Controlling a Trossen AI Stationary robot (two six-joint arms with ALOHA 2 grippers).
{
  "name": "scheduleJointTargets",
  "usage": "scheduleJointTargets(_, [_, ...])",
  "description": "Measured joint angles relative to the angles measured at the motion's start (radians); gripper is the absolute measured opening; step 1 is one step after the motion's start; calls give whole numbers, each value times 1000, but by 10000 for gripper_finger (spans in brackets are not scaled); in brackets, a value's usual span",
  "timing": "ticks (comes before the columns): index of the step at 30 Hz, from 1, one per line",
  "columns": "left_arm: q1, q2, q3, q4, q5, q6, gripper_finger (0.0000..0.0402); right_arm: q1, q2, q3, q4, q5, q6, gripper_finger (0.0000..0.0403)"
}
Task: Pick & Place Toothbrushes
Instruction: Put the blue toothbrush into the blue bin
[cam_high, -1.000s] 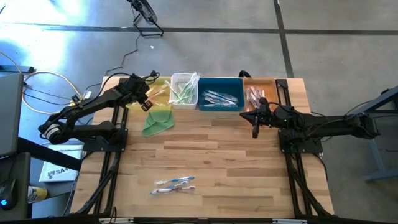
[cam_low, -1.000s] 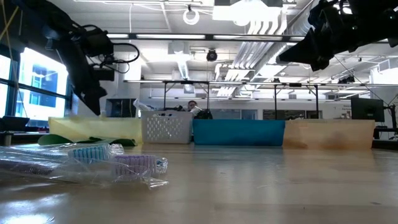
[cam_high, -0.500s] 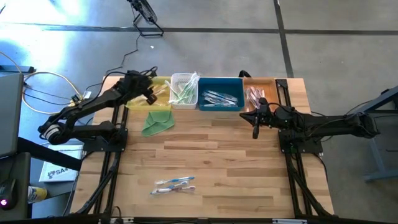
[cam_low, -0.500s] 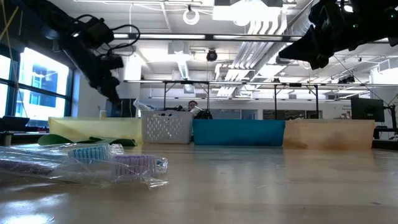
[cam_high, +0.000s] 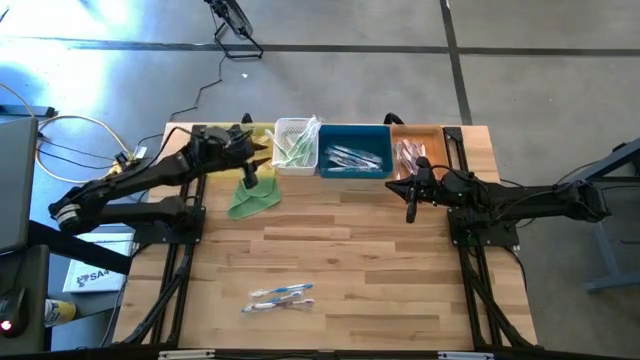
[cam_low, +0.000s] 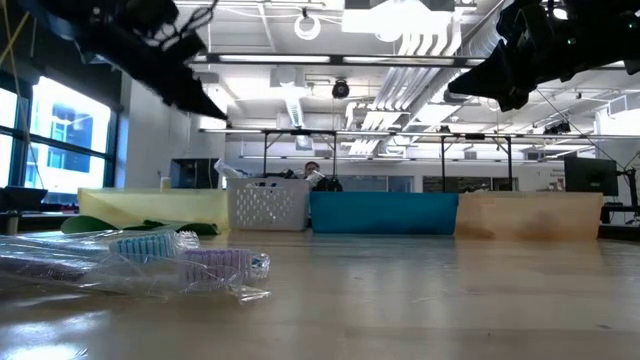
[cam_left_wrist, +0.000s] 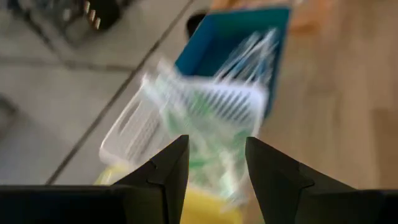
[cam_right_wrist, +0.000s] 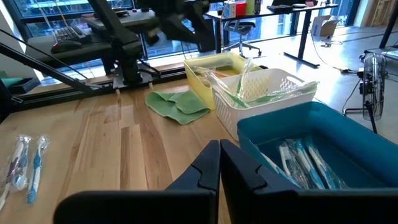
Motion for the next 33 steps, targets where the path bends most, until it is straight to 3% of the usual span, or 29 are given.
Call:
scheduleJointTargets(7, [-176, -103, 0, 39, -45, 0, 154, 0, 0, 0, 0, 0, 1, 5])
scheduleJointTargets(14, [-345, -116, 0, 67, -74, -8, 154, 0, 0, 0, 4, 0, 1, 5])
scheduleJointTargets(25, [-660, -108, 1, 149, -311, -42, 154, 0, 0, 0, 6, -53, 26, 5])
scheduleJointTargets(33, [-881, -21, 10, 232, -530, -61, 152, 0, 0, 0, 11, -81, 21, 5])
